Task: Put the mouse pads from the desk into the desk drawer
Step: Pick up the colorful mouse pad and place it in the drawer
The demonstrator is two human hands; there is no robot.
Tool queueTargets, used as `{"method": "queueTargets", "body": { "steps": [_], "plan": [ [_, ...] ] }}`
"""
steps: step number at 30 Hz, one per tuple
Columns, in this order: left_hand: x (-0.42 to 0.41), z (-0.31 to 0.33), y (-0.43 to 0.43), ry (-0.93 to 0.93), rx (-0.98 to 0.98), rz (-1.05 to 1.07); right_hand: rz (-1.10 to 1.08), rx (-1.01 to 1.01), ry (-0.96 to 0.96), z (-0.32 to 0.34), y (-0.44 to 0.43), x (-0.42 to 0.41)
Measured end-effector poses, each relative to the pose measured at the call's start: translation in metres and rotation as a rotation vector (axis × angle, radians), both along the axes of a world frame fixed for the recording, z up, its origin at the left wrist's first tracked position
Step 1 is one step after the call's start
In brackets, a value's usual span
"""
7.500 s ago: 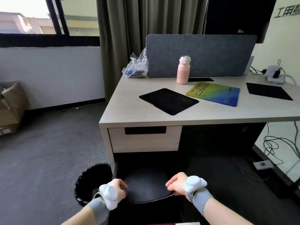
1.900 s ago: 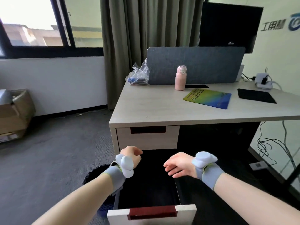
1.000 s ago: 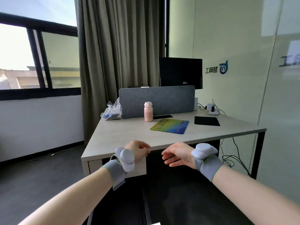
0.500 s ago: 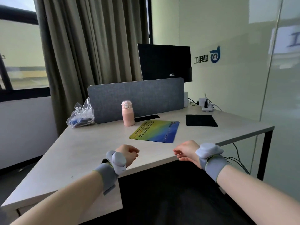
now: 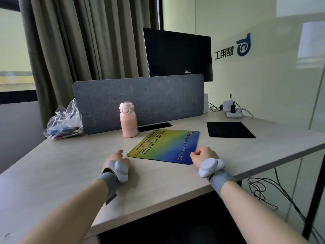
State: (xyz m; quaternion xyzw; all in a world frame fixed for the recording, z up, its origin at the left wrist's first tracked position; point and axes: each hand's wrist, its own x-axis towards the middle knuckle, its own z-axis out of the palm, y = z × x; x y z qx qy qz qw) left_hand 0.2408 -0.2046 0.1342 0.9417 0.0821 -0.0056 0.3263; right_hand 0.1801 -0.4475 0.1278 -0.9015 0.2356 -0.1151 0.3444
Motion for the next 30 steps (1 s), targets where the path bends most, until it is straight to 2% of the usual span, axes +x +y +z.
{"method": "queueTargets", "body": {
  "steps": [4, 11, 16, 25, 30],
  "plan": [
    [0.020, -0.001, 0.001, -0.009, -0.042, 0.030, 0.005, -0.018, -0.018, -0.004, -0.003, 0.005],
    [0.029, -0.003, -0.002, -0.054, -0.384, 0.118, 0.020, -0.028, -0.085, -0.002, -0.001, 0.007],
    [0.018, -0.004, -0.002, -0.101, -0.434, 0.101, 0.024, 0.015, -0.091, -0.005, -0.001, 0.008],
    [0.010, 0.001, 0.001, -0.077, -0.402, 0.092, -0.010, 0.076, -0.147, -0.006, -0.002, 0.008],
    [0.012, 0.000, 0.002, -0.053, -0.191, 0.083, -0.039, 0.117, -0.189, -0.007, -0.002, 0.009]
  ]
}}
